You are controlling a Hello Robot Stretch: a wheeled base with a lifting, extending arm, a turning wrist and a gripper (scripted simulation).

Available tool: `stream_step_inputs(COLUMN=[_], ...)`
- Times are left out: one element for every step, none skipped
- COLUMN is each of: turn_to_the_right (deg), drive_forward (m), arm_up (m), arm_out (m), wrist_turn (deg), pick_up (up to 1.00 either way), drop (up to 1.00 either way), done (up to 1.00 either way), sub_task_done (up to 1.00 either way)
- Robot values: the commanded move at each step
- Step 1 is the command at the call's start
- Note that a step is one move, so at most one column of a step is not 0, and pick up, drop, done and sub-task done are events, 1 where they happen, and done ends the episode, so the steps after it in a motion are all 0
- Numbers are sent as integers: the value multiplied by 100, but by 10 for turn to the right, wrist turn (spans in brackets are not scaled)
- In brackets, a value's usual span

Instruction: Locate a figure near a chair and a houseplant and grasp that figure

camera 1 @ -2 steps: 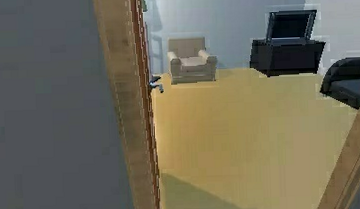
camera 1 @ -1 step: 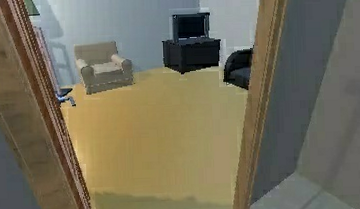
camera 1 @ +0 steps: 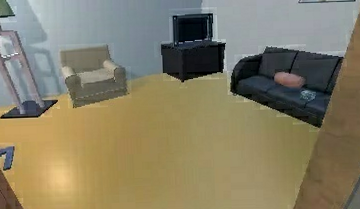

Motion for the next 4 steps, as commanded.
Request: stream_step_inputs(turn_to_the_right=[-240, 0, -120, 0], drive_forward=[0, 100, 0, 20], arm_up=[0, 0, 0, 0], arm_out=[0, 0, 0, 0], wrist_turn=[0, 0, 0, 0], pick_up=[0, 0, 0, 0], drop=[0, 0, 0, 0], done=[0, 0, 0, 0], sub_task_done=[0, 0, 0, 0])
